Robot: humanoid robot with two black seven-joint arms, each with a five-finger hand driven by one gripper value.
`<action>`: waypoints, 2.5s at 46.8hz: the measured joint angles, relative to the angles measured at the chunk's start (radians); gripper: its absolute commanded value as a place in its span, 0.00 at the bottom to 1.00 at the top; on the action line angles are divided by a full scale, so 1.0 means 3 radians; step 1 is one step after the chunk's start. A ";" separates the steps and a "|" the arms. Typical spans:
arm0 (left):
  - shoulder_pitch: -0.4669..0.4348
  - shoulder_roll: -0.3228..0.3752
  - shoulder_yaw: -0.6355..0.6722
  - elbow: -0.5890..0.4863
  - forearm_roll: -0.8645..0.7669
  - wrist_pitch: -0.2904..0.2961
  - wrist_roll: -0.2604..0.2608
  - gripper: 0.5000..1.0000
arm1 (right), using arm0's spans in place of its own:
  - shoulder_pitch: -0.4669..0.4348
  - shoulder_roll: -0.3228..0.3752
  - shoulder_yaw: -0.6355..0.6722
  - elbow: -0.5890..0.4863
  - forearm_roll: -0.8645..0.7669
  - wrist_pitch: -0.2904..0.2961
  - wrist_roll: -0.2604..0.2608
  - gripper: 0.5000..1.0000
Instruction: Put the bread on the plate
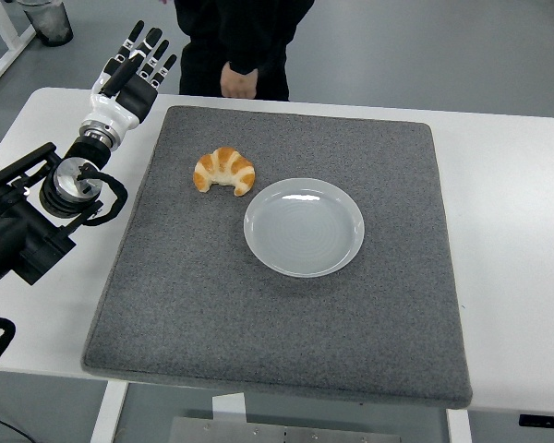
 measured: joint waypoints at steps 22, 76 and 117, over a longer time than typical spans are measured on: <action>-0.0050 -0.0005 0.0025 -0.0020 0.0448 0.0036 -0.0032 1.00 | 0.0000 0.0000 0.0000 0.0001 0.0000 -0.0001 0.0000 0.90; -0.2122 0.0659 0.3444 -0.0243 0.3452 0.0004 0.0016 0.99 | 0.0000 0.0000 0.0000 0.0001 0.0000 -0.0001 0.0000 0.90; -0.1695 -0.0015 0.3702 0.0371 0.3876 0.0293 0.0035 0.98 | 0.0000 0.0000 0.0000 0.0001 0.0000 0.0000 0.0000 0.90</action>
